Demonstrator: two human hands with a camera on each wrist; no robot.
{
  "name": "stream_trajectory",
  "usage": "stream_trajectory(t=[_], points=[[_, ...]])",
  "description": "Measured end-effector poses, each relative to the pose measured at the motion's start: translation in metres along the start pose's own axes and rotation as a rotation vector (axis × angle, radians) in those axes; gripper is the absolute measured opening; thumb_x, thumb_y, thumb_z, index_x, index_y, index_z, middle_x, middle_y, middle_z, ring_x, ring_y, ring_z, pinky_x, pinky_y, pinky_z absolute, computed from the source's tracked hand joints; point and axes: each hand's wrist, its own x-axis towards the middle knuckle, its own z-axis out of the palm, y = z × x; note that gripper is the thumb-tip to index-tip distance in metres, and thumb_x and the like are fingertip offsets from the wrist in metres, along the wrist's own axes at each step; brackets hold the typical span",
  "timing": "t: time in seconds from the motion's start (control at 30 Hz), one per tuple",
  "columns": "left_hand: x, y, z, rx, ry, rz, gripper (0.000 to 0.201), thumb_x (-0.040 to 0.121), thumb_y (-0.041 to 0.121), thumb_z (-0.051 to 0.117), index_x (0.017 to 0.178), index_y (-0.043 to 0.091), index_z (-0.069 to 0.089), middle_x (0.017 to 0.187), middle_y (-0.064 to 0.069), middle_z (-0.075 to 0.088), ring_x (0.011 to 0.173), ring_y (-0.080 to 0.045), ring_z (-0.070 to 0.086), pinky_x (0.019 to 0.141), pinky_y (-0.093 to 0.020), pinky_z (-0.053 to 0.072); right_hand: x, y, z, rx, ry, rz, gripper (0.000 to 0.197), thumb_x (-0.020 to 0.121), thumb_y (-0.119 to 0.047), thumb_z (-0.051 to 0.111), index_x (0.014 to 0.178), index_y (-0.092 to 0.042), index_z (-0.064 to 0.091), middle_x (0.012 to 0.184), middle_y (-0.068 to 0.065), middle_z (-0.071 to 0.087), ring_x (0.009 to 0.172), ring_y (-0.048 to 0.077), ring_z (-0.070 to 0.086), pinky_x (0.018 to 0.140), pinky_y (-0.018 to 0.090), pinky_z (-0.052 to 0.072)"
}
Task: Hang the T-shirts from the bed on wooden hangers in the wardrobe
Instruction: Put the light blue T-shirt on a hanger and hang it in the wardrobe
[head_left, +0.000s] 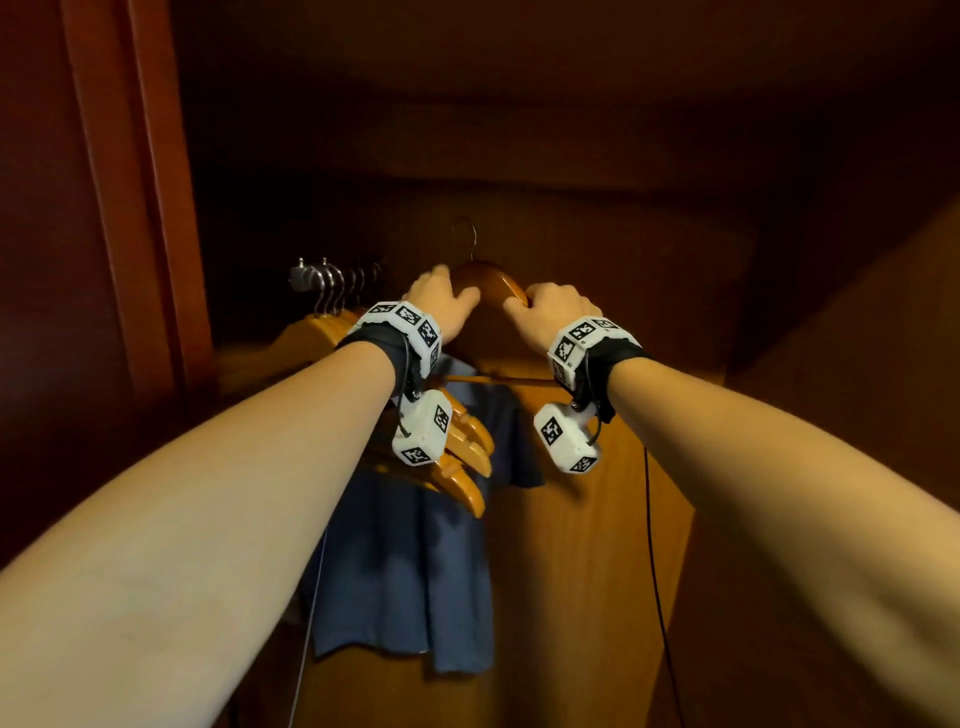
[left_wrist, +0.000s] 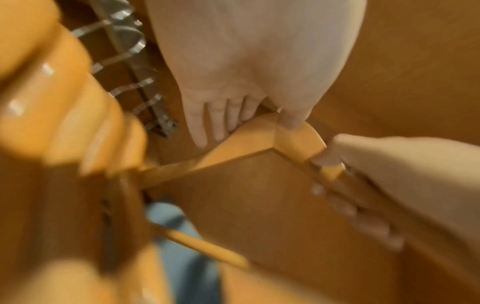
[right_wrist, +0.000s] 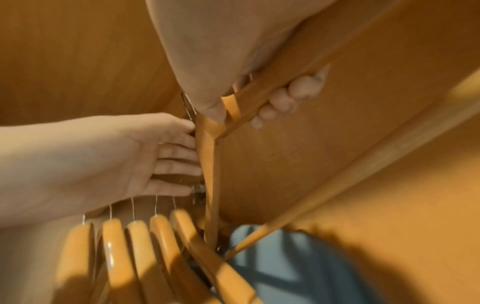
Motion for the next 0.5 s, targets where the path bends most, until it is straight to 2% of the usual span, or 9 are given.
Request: stream_trajectory(t=[0.1,0.2,0.3,0.4,0.5], points=[[-0.013,0.022,0.004,-0.186,-0.038,0.002,0.060,0.100,0.052,0.042,0.145,0.012,0.041,0.145,-0.015,0.047,0.132,-0.035,0.045,0.108,-0.045,0.037,-0.022,0.021,-0.022,0.000,0.011,0.028,0.038,0.089,-0.057,0.046,0.085,-0.024,0.064,0.078,0.001,0.063,0.071,0.026,0.062,0.060,0.032,0.041],[-0.030,0.044,0.009,-0.338,-0.073,-0.005,0.058,0.097,0.060,0.039,0.135,0.018,0.051,0.131,-0.008,0.057,0.119,-0.029,0.054,0.102,-0.042,0.043,-0.047,0.037,-0.043,-0.017,0.021,0.047,0.040,0.087,-0.059,0.046,0.083,-0.024,0.065,0.077,-0.001,0.065,0.069,0.023,0.063,0.061,0.030,0.045],[-0.052,0.065,0.015,-0.540,-0.134,-0.037,0.061,0.090,0.068,0.042,0.128,0.021,0.055,0.119,-0.005,0.061,0.108,-0.026,0.059,0.098,-0.049,0.049,-0.076,0.050,-0.067,-0.062,0.045,0.054,0.041,0.087,-0.060,0.046,0.086,-0.024,0.066,0.079,-0.001,0.064,0.073,0.023,0.063,0.067,0.032,0.048],[-0.081,0.088,0.018,-0.695,-0.196,-0.061,0.058,0.091,0.064,0.047,0.128,0.020,0.054,0.112,-0.004,0.059,0.106,-0.027,0.059,0.093,-0.050,0.054,-0.105,0.060,-0.090,-0.088,0.047,0.042,0.040,0.087,-0.060,0.046,0.085,-0.024,0.064,0.081,0.000,0.065,0.073,0.024,0.063,0.073,0.035,0.053],[-0.111,0.105,0.019,-0.736,-0.202,-0.061,0.065,0.083,0.069,0.051,0.123,0.018,0.057,0.103,-0.003,0.058,0.106,-0.029,0.060,0.087,-0.048,0.057,-0.136,0.072,-0.107,-0.074,0.036,0.049,0.039,0.088,-0.060,0.046,0.080,-0.025,0.061,0.075,0.000,0.065,0.065,0.021,0.064,0.069,0.034,0.055]])
